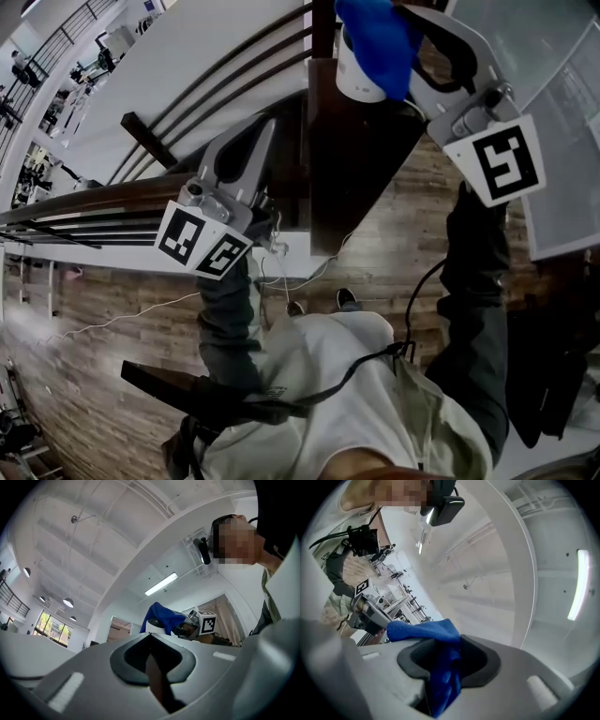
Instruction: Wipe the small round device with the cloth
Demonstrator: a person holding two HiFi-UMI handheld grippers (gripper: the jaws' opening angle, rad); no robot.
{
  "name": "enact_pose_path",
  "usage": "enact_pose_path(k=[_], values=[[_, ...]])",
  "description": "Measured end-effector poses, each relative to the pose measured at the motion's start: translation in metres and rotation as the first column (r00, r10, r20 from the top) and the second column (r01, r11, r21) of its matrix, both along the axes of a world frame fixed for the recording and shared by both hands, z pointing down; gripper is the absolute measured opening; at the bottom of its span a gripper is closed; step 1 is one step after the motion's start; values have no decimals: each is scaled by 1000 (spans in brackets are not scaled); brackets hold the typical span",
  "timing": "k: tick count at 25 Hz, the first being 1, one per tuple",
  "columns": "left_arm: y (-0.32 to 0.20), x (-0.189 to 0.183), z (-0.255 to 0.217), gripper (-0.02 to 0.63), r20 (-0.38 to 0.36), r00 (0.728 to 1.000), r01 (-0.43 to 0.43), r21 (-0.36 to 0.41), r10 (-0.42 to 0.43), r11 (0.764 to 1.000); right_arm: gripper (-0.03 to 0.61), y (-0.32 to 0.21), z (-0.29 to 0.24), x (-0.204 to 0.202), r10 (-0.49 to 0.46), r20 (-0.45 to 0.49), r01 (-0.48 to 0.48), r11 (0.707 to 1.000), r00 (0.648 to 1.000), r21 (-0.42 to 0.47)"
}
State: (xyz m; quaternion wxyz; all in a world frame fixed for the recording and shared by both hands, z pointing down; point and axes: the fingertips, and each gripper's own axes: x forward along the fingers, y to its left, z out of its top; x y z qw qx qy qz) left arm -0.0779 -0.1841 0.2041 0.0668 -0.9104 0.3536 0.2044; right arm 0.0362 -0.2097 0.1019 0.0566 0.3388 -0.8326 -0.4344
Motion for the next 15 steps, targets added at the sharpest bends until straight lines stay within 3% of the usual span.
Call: enact_pose_path(k=[3,6,8,10,12,15], values=[[2,-2,-2,2,-3,1000,6,0,-6,1000,85,7,5,-10,98,-73,-90,990,992,109],[5,0,-2,2,-3,1000,2,-3,-2,1000,43,12,31,-17,250,-226,-205,957,942,204],[9,0,-3,2,-3,1000,1,-5,-1,1000,38,18,54,-23,270,-330,-209,955,904,208],[11,0,-5,2,-6,1000,2,-6,-2,1000,37,20,65,-22,278,-373,-211,954,885,212],[12,1,-6,2,-4,1000,0,-5,0,1000,37,26,46,-20,298,-311,-207,933,903,293],[12,2,-3,2,-4,1000,-4,-3,4,1000,37,27,-10,-15,336,-141,-258,880,931,398]])
